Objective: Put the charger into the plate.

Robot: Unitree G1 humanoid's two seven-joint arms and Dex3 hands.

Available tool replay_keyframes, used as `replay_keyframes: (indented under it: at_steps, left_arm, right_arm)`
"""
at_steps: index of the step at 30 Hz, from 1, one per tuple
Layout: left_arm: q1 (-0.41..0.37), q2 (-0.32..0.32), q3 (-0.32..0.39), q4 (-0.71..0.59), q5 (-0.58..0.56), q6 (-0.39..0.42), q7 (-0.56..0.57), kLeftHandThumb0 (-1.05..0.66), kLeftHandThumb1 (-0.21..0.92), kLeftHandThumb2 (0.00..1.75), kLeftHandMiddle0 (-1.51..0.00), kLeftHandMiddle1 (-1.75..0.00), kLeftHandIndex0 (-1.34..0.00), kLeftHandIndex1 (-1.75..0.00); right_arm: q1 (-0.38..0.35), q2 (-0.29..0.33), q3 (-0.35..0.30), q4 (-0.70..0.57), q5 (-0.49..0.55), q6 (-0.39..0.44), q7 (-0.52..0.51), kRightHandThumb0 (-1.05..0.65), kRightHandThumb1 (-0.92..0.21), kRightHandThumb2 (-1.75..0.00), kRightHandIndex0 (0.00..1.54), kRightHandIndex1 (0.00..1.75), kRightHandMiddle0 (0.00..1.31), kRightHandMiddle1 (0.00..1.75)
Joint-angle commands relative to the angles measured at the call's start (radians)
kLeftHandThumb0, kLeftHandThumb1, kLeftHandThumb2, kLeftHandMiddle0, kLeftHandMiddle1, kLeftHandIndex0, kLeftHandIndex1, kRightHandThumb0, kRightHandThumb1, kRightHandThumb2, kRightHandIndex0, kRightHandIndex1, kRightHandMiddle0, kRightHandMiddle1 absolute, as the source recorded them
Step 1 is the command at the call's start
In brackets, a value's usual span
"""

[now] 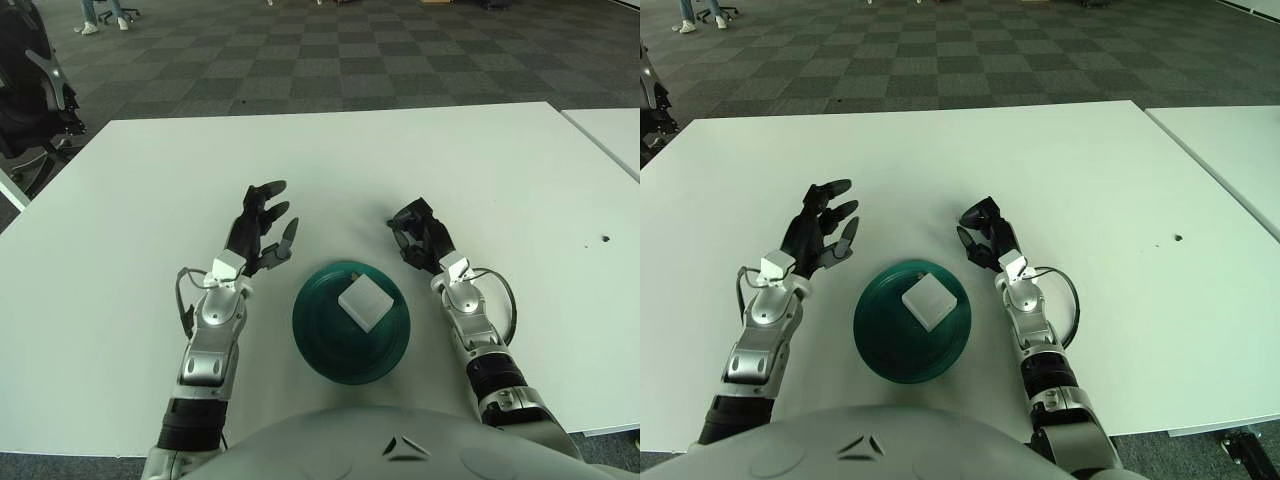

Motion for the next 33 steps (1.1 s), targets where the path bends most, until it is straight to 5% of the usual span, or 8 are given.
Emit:
replay_keyframes:
  at_steps: [1, 3, 7, 19, 33]
  left_arm:
    - [0.022, -0.01, 0.011, -0.044, 0.016, 0.038, 0.031, -0.63, 0.92, 0.87, -0.28, -0.14, 0.0, -0.63]
    - [0.025, -0.014, 0.008, -0.055, 0.021, 0.054, 0.04, -0.62, 0.92, 0.89, -0.27, -0.12, 0.0, -0.6]
    - [0.047, -0.031, -0.014, -0.055, 0.04, 0.055, 0.062, -0.61, 0.92, 0.89, -0.26, -0.09, 0.0, -0.58]
    - [0.073, -0.057, -0.018, 0.019, 0.046, 0.016, 0.095, -0.65, 0.92, 0.91, -0.29, -0.07, 0.0, -0.58]
    - [0.13, -0.146, -0.032, 0.043, 0.061, -0.087, 0.195, -0.66, 0.92, 0.9, -0.37, -0.06, 0.0, -0.79]
  right_arm:
    - [0.04, -0.004, 0.0, 0.039, 0.0, 0.048, 0.009, -0.47, -0.92, -0.55, 0.41, 0.71, 0.17, 1.41]
    - [0.041, -0.002, -0.003, 0.036, 0.007, 0.053, 0.012, -0.54, -0.92, -0.56, 0.41, 0.68, 0.16, 1.16]
    - [0.069, 0.003, -0.009, -0.021, 0.019, 0.077, 0.01, -0.57, -0.92, -0.58, 0.42, 0.61, 0.1, 1.0]
    - [0.128, 0.02, -0.014, -0.172, 0.037, 0.141, 0.005, -0.6, -0.92, -0.67, 0.37, 0.34, 0.0, 0.82]
    - [0.204, 0.066, -0.013, -0.327, 0.045, 0.18, -0.022, -0.64, -0.92, -0.65, 0.3, 0.09, 0.0, 0.57]
